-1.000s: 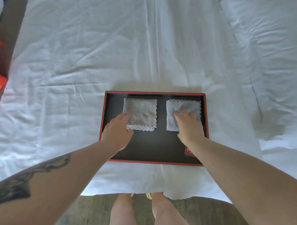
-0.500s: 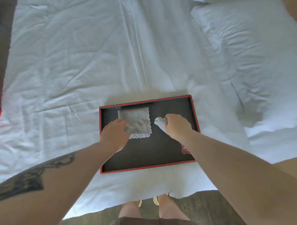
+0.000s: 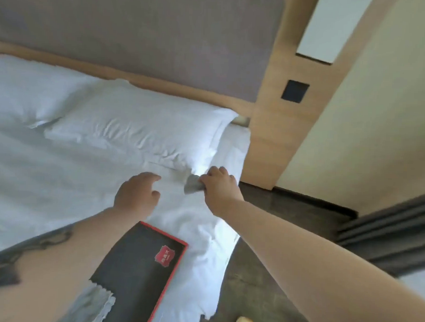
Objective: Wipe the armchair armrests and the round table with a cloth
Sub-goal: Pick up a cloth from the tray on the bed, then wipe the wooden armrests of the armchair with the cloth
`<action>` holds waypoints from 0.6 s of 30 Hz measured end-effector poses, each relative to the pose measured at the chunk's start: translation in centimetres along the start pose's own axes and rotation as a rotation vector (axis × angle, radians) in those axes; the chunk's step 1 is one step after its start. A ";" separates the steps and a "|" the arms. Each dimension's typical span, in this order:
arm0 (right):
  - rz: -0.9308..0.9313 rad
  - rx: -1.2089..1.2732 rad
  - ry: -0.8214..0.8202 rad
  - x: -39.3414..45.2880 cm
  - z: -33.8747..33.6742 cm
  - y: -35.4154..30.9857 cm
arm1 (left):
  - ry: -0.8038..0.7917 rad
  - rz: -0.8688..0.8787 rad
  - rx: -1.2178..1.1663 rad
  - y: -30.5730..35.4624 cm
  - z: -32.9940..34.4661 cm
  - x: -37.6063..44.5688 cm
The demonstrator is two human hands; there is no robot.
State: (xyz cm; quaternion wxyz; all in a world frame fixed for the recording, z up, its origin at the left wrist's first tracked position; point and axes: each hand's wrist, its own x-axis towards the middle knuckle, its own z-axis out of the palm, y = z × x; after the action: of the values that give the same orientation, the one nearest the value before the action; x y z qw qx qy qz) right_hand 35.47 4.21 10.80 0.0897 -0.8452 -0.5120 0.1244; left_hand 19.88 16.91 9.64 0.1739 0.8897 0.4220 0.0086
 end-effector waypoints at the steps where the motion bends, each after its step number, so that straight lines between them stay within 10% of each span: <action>1: 0.047 -0.012 0.029 -1.3 -1.1 2.6 | 0.009 0.074 -0.015 3.3 0.0 0.9; 11: 0.779 0.125 0.263 -28.6 -7.4 23.3 | -0.280 0.797 -0.060 35.0 9.0 -8.8; 18: 1.170 0.188 0.339 -51.1 -3.5 27.0 | -0.379 1.140 0.106 44.9 15.0 -24.1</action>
State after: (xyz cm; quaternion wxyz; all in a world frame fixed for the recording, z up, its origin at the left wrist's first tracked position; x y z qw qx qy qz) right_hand 36.54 -53.65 12.71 0.1606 -0.9825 0.0712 0.0616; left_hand 40.41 -31.96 12.95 0.1695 0.9692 -0.1600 -0.0793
